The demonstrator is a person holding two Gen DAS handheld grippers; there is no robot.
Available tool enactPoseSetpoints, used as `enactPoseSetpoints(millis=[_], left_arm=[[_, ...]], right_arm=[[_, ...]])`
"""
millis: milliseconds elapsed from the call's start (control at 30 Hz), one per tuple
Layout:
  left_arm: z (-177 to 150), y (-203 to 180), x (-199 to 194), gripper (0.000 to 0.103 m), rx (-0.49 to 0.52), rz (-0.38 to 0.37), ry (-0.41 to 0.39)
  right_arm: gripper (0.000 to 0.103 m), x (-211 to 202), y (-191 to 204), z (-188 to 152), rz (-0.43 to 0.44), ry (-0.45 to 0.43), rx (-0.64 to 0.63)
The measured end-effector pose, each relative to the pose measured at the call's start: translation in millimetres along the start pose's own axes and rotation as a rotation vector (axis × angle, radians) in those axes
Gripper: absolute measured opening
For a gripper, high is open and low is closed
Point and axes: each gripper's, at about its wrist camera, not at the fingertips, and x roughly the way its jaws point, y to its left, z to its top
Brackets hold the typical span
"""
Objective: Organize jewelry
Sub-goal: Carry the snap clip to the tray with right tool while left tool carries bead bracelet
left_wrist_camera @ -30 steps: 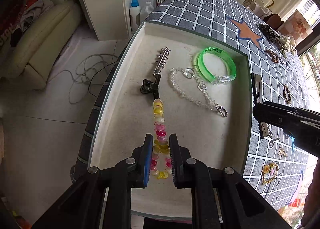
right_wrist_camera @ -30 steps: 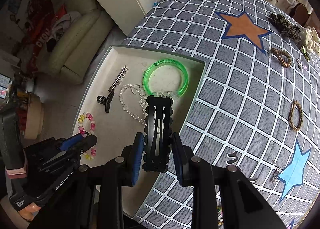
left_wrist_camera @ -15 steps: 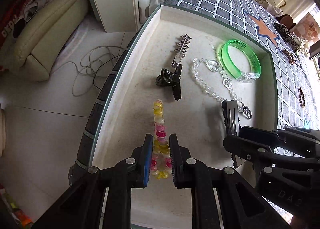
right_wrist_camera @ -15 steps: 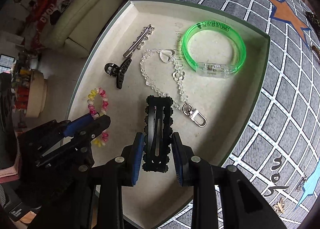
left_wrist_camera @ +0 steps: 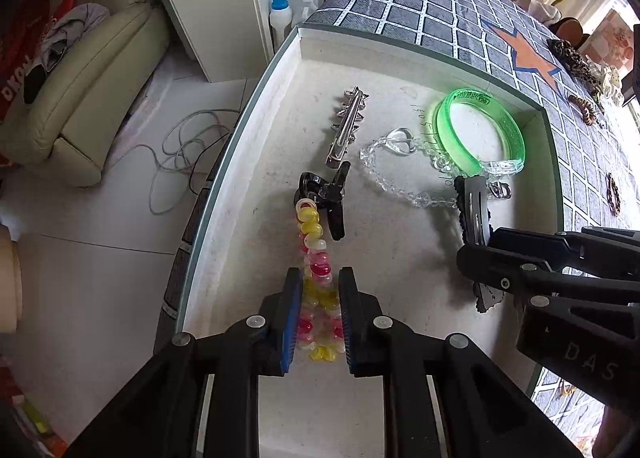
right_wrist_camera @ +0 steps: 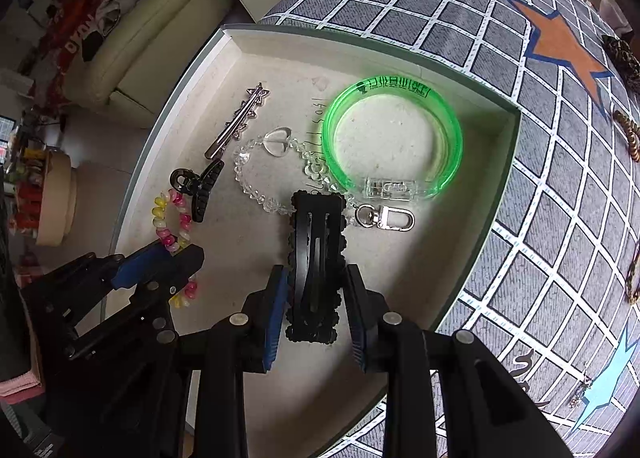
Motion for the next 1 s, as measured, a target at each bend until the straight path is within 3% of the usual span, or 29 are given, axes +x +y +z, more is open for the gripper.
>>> enactPoseSetpoints(millis=[200, 433, 733, 767, 800, 833, 867, 1000], left_arm=[[-2, -3, -2, 0.025, 0.016, 0.023, 0.006], [-1, -7, -2, 0.025, 0.024, 0.034, 0.02], [2, -14, -11, 0.025, 0.039, 0.045, 0.028], [1, -15, -12, 0.031, 0.042, 0.05, 0.026], [1, -15, -13, 0.046, 0.045, 0.056, 0.023], [2, -15, -15, 0.084, 0.042, 0.065, 0.011], [1, -16, -19, 0.098, 0.036, 0.077, -0.018], [3, -23, -26, 0.098, 0.054, 0.074, -0.033]], right_arm=[[0.032, 1, 5, 3, 0.004, 0.004, -0.003], [0.04, -2, 0, 4, 0.032, 0.0, 0.021], [0.044, -44, -22, -6, 0.063, -0.082, 0.061], [0.045, -49, -25, -9, 0.062, -0.09, 0.071], [0.045, -54, -30, -13, 0.06, -0.098, 0.084], [0.046, -60, -35, -16, 0.058, -0.105, 0.098], [0.048, -64, -41, -20, 0.056, -0.11, 0.111], [0.05, -79, -63, -36, 0.04, -0.132, 0.172]])
